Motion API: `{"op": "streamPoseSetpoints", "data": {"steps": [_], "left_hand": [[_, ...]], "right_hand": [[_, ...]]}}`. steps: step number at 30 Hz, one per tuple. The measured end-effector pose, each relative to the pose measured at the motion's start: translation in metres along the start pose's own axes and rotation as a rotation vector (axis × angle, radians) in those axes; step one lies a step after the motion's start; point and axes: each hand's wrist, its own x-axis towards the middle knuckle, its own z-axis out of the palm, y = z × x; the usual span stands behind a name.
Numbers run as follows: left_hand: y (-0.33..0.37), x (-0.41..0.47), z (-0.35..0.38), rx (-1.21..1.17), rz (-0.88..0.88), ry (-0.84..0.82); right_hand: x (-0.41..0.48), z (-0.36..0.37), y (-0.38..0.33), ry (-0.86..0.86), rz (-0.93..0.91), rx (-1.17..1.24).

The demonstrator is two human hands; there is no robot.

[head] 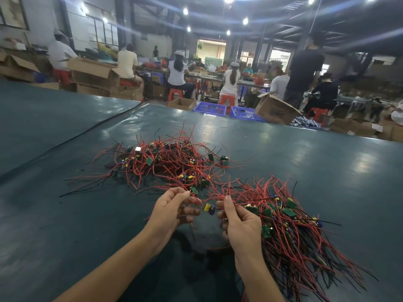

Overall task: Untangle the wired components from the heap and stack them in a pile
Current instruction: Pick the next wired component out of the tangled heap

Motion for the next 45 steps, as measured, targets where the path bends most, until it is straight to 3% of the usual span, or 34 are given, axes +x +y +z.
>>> {"op": "streamPoseSetpoints", "data": {"steps": [8,11,16,20,24,29,33,38,45], "left_hand": [[-0.001,-0.006,0.001,0.024,-0.212,-0.179],[-0.004,-0.011,0.002,0.130,-0.131,-0.267],[-0.005,-0.013,0.008,0.229,-0.001,-0.200],[-0.001,-0.014,0.010,0.169,0.073,-0.167],[0.003,-0.015,0.010,0.111,0.116,-0.150],[-0.001,-0.016,0.013,0.070,0.135,-0.102],[-0.004,-0.019,0.014,0.162,0.147,-0.154],[-0.002,-0.020,0.016,0.257,0.184,-0.157],[0.008,-0.019,0.014,0.178,0.191,-0.147]], "right_hand": [[-0.005,0.005,-0.002,-0.073,-0.090,0.002],[-0.006,0.006,-0.004,-0.132,-0.084,-0.022],[-0.004,0.004,-0.006,-0.062,0.042,-0.027],[0.003,-0.011,-0.018,0.102,0.142,0.214],[0.006,-0.017,-0.022,0.115,0.107,0.329],[-0.001,-0.004,-0.014,0.031,0.063,0.108],[-0.015,0.015,-0.007,-0.078,-0.031,-0.021],[-0.012,0.015,-0.007,0.071,0.001,0.047],[0.003,-0.013,-0.025,0.245,0.056,0.328]]}}
